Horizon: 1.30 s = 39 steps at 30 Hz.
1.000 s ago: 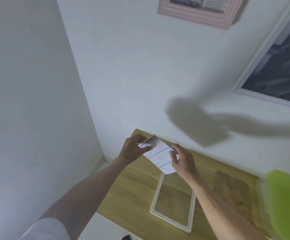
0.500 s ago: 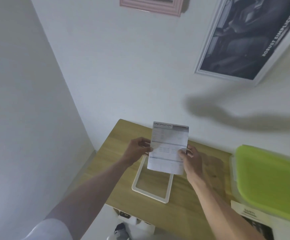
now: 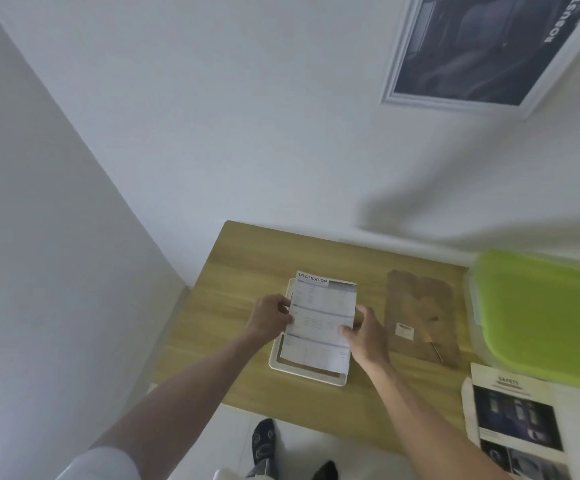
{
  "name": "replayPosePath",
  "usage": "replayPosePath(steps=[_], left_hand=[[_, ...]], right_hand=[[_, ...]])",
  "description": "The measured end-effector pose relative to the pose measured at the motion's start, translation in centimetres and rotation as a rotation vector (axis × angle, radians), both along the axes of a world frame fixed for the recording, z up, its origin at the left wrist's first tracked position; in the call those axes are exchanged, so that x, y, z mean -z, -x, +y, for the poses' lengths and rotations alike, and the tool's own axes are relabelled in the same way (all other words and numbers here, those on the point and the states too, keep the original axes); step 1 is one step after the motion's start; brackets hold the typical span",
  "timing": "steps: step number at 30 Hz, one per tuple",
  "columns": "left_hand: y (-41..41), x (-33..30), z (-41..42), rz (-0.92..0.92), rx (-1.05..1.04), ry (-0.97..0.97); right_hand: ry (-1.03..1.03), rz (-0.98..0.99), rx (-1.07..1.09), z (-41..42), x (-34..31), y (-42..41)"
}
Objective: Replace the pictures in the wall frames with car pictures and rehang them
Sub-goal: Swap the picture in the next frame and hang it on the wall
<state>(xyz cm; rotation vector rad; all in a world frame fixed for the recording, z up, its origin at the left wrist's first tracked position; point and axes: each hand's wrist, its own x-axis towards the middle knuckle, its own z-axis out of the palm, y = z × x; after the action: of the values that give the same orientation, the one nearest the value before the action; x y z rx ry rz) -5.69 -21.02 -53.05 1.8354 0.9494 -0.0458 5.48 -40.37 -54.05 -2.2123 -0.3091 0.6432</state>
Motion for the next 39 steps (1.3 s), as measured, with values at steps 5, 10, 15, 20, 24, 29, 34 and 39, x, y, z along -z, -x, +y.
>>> replayPosePath(steps=[5,10,15,20,24,29,34,39], left_hand=[[0.8,1.7,0.0,0.092,0.075,-0.146],[1.7,2.0,0.2,0.202,0.321,-0.397],[2.0,3.1,0.8,0.206,0.443,-0.443],[1.6,3.8,0.8,0.187,0.447,-0.391],[1.3,4.1,1.0,0.168,0.420,-0.348],[1.2,4.1,1.1,0.159,0.405,-0.321],[1.2,4.0,1.1,0.140,0.400,-0.313],[1.3,3.8,1.4,0.126,0.410,-0.337]], right_hand=[[0.177,-0.080,-0.128,0.4,1.7,0.8],[0.326,-0.168,-0.153,0.5,1.8,1.5],[0.348,-0.175,-0.201,0.1,2.3,2.0],[0.317,-0.153,-0.208,0.1,2.3,2.0],[0.322,-0.146,-0.200,0.2,2.4,1.7],[0.317,-0.146,-0.186,0.3,2.6,1.7],[0.307,-0.144,-0.177,0.3,2.7,1.8],[0.292,-0.143,-0.170,0.2,2.3,1.9]])
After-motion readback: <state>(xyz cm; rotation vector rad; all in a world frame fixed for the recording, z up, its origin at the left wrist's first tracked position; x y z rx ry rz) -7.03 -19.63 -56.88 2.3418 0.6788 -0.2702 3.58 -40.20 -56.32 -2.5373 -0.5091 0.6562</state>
